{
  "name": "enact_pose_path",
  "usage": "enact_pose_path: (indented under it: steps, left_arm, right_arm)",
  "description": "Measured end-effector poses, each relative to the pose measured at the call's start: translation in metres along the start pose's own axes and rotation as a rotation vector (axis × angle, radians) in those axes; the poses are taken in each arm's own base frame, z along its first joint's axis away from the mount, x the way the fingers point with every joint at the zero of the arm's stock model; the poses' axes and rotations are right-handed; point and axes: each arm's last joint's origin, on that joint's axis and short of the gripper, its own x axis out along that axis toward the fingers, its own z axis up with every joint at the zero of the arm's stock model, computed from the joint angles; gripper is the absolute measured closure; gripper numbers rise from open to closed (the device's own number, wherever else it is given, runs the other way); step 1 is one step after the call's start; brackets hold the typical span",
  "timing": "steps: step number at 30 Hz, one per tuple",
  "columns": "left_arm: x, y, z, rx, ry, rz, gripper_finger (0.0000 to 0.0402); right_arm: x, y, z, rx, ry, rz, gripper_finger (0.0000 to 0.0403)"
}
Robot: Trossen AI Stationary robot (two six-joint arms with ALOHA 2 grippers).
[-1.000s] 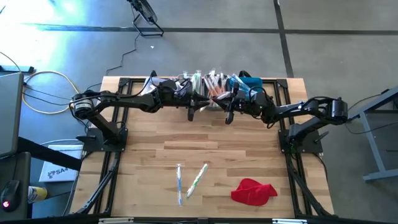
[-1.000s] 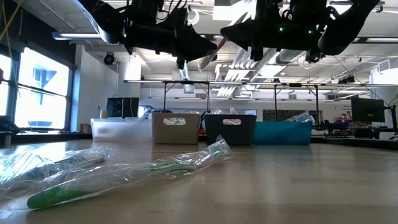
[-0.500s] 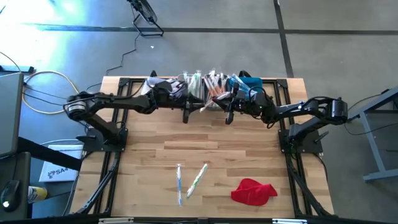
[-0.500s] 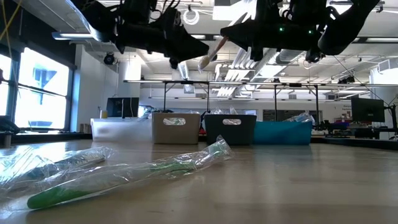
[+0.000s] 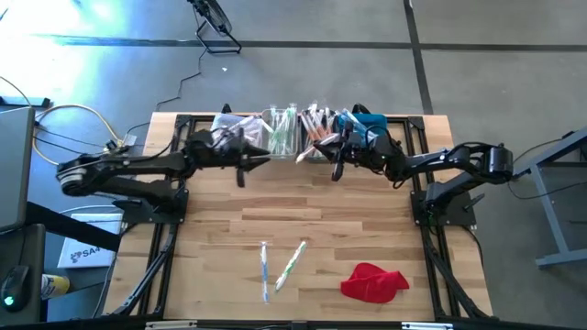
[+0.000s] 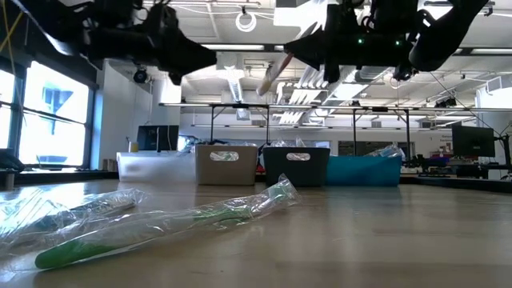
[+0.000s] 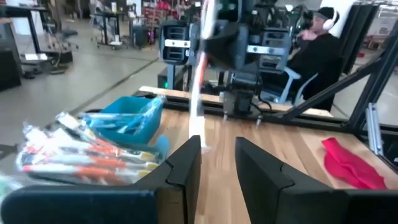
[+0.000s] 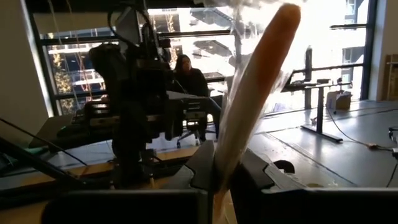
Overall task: Pick & Place Toothbrushes
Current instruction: Put the orange toothbrush into the dark green bin
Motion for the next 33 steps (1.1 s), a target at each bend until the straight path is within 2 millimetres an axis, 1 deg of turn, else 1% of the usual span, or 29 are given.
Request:
enact_pose_path:
  steps: [4,6,9,13,18,22,26,29,33]
  left_arm:
    - [-0.025,-0.007,-0.004,0.009,-0.037,0.016,0.0304]
    - [-0.036,-0.01,-0.009,0.012,-0.051,0.021,0.0304]
    - [-0.05,-0.013,-0.017,0.005,-0.065,0.024,0.0304]
    - [-0.063,-0.016,-0.028,-0.021,-0.075,0.025,0.0304]
    - [-0.071,-0.018,-0.044,-0.066,-0.042,0.026,0.0304]
    - [-0.073,-0.018,-0.051,-0.084,-0.022,0.028,0.0304]
    - [-0.073,-0.018,-0.051,-0.082,-0.024,0.028,0.0304]
    - [-0.073,-0.018,-0.051,-0.076,-0.028,0.027,0.0304]
    - [-0.073,-0.018,-0.05,-0.075,-0.029,0.026,0.0304]
  right_arm:
    - [0.0,-0.006,-0.002,0.062,0.017,-0.054,0.0379]
    - [0.002,-0.008,-0.003,0.075,0.055,-0.07,0.0379]
    - [0.012,-0.013,0.001,0.094,0.136,-0.094,0.038]
    - [0.028,-0.019,0.015,0.082,0.25,-0.162,0.038]
    - [0.04,-0.032,0.037,0.065,0.296,-0.224,0.038]
    - [0.04,-0.046,0.044,0.078,0.327,-0.256,0.038]
    - [0.036,-0.062,0.041,0.115,0.368,-0.307,0.038]
    - [0.034,-0.075,0.036,0.153,0.39,-0.313,0.038]
    - [0.035,-0.092,0.018,0.205,0.444,-0.342,0.038]
